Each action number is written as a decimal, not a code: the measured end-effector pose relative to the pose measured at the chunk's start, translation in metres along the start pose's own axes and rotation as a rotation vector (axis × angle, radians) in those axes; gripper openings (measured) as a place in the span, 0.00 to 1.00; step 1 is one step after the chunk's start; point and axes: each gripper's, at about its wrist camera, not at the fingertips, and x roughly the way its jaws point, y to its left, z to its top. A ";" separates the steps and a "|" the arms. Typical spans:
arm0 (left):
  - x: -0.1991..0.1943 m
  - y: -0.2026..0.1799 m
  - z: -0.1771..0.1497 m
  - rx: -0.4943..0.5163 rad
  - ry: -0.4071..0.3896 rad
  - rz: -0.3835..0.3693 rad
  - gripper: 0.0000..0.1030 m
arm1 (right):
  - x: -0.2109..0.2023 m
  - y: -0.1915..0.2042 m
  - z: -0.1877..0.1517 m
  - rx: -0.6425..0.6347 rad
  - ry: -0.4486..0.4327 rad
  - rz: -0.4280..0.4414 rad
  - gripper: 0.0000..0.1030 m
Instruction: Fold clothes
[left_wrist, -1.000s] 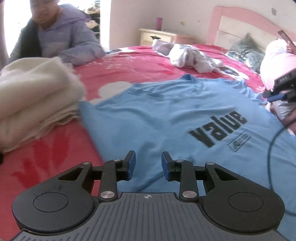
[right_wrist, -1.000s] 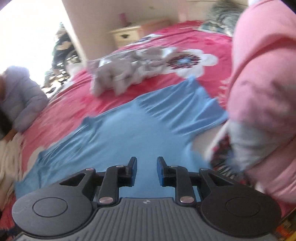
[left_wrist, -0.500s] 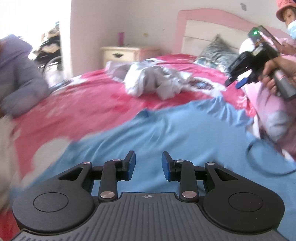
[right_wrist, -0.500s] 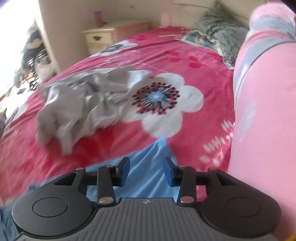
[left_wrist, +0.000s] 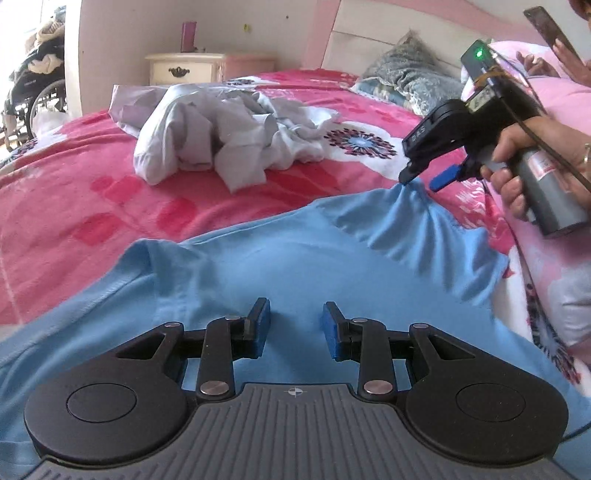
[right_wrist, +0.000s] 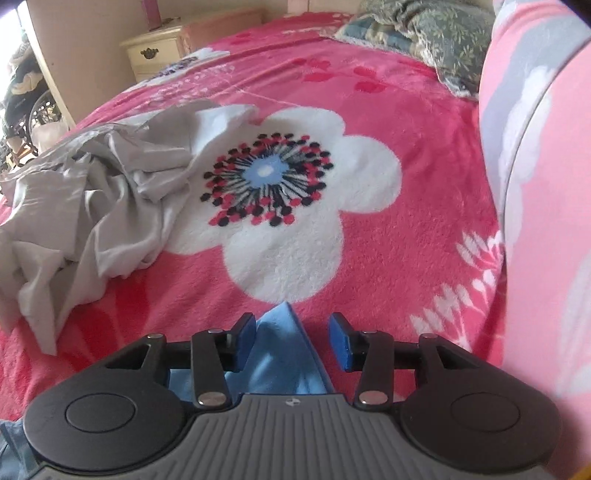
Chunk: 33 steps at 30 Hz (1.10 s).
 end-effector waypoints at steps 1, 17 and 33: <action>0.002 -0.001 -0.001 -0.004 0.001 -0.004 0.31 | 0.003 -0.001 0.000 0.006 0.010 0.003 0.44; 0.008 -0.001 0.001 -0.088 0.014 -0.039 0.32 | -0.109 0.063 -0.025 -0.230 -0.044 0.209 0.05; -0.062 0.043 -0.002 -0.139 -0.043 -0.020 0.34 | -0.147 0.086 -0.072 -0.113 -0.043 0.437 0.40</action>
